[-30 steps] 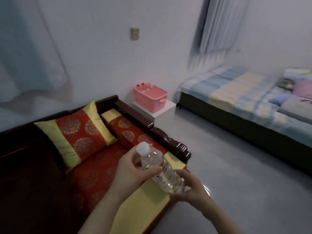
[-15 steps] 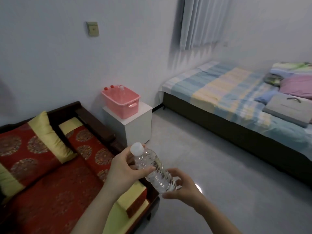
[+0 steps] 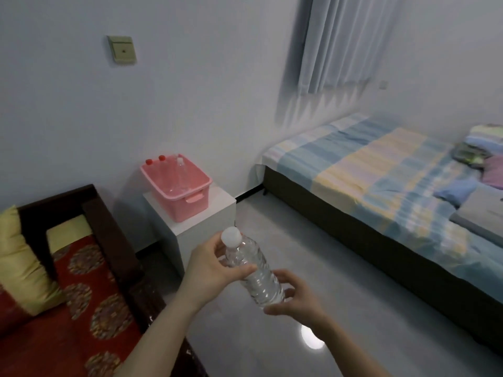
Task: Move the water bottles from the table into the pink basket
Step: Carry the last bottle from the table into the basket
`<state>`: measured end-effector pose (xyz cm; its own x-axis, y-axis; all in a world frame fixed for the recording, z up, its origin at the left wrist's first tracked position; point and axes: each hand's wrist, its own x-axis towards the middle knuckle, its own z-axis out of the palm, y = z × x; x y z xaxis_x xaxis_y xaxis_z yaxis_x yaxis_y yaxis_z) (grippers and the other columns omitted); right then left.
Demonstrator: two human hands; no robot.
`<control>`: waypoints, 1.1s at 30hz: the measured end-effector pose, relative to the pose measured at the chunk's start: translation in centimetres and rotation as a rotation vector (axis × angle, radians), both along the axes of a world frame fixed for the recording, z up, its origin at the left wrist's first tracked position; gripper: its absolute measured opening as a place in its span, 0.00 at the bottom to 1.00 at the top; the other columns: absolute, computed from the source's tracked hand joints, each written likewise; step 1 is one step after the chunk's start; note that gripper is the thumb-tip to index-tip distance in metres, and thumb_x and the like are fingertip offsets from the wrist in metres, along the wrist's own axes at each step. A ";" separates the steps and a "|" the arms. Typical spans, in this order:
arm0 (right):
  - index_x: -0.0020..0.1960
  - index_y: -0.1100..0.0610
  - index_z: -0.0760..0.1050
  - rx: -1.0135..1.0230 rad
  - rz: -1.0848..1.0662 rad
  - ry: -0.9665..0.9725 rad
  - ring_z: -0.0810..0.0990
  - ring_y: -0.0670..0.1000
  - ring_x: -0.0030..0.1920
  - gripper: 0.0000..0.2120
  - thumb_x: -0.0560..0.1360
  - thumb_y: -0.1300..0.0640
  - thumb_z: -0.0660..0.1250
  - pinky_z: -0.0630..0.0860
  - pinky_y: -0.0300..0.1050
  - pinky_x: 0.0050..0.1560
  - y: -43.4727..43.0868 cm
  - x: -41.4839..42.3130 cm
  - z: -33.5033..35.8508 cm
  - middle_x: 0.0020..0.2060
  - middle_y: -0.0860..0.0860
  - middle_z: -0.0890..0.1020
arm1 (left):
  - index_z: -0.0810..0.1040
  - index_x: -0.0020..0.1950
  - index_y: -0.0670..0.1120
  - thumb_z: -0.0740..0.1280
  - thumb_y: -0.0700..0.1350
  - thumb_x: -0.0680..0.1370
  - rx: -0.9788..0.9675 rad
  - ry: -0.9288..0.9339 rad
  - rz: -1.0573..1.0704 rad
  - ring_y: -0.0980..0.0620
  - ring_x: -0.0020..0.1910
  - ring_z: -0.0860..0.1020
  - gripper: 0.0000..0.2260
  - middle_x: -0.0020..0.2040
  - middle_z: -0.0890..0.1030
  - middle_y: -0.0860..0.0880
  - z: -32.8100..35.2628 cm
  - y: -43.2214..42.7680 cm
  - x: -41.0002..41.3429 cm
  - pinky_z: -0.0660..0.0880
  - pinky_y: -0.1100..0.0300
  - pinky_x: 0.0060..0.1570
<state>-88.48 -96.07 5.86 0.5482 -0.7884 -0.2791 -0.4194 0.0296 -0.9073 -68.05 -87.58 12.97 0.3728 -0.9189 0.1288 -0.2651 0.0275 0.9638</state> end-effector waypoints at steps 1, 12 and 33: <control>0.58 0.50 0.76 0.005 0.012 0.000 0.79 0.47 0.40 0.32 0.57 0.64 0.80 0.78 0.38 0.36 -1.8 0.3 0.0 0.54 0.52 0.78 | 0.80 0.52 0.52 0.82 0.45 0.59 0.004 -0.012 0.012 0.60 0.49 0.83 0.24 0.49 0.85 0.60 0.2 -1.7 0.2 0.79 0.67 0.44; 0.64 0.56 0.72 0.020 0.299 -0.044 0.79 0.45 0.37 0.32 0.63 0.69 0.77 0.77 0.33 0.35 -23.9 6.2 1.5 0.55 0.52 0.75 | 0.81 0.55 0.49 0.83 0.44 0.58 0.005 -0.064 0.294 0.60 0.48 0.83 0.27 0.47 0.86 0.57 1.4 -19.5 3.0 0.78 0.70 0.42; 0.56 0.49 0.77 0.027 0.615 -0.029 0.80 0.43 0.37 0.31 0.55 0.63 0.80 0.78 0.38 0.39 -44.9 37.9 -3.4 0.52 0.50 0.82 | 0.80 0.55 0.52 0.81 0.47 0.60 0.144 -0.117 0.607 0.61 0.48 0.82 0.25 0.48 0.85 0.55 -0.7 -35.8 28.1 0.80 0.65 0.49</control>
<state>-50.55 -141.01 2.48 0.9080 -0.3177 -0.2730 -0.3421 -0.1865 -0.9210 -39.91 -123.35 12.29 0.8240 -0.5592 0.0911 -0.2968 -0.2890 0.9102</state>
